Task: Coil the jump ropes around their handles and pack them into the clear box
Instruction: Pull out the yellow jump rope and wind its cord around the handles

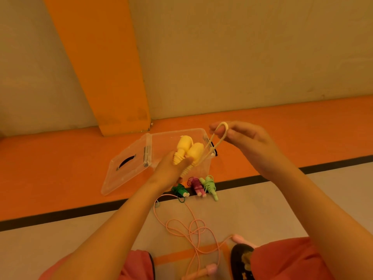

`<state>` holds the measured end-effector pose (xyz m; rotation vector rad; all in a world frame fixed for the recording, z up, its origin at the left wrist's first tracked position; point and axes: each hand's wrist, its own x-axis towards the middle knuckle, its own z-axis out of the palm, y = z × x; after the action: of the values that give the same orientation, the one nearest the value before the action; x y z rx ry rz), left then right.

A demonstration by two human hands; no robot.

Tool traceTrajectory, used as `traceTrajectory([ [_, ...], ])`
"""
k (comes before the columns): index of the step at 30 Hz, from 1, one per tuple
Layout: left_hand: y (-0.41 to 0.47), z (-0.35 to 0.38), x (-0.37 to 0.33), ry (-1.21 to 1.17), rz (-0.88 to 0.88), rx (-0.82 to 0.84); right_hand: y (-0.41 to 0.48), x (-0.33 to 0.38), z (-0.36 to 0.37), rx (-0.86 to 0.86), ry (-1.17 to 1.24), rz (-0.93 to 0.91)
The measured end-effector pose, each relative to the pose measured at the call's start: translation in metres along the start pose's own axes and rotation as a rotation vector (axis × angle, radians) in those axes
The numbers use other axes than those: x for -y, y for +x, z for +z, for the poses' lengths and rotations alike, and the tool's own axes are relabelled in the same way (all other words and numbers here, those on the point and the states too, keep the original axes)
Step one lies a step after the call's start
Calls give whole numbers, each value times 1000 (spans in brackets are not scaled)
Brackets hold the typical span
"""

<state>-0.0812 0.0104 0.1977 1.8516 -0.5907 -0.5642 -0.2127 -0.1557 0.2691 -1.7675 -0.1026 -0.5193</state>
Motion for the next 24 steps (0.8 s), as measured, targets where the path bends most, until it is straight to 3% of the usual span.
traceTrajectory([
  [4, -8, 11, -1, 236, 47, 198, -1, 0, 4, -2, -47, 14],
  [7, -20, 22, -6, 189, 58, 374, -1, 0, 5, -23, -43, 28],
  [13, -41, 32, -26, 240, 119, 497, 4, -8, 12, -49, -37, 93],
  [17, -43, 35, -33, 516, 208, 492, 4, -13, 18, -2, -65, 156],
  [24, -32, 35, -19, 701, 209, 447, 6, -24, 26, 56, -217, 279],
])
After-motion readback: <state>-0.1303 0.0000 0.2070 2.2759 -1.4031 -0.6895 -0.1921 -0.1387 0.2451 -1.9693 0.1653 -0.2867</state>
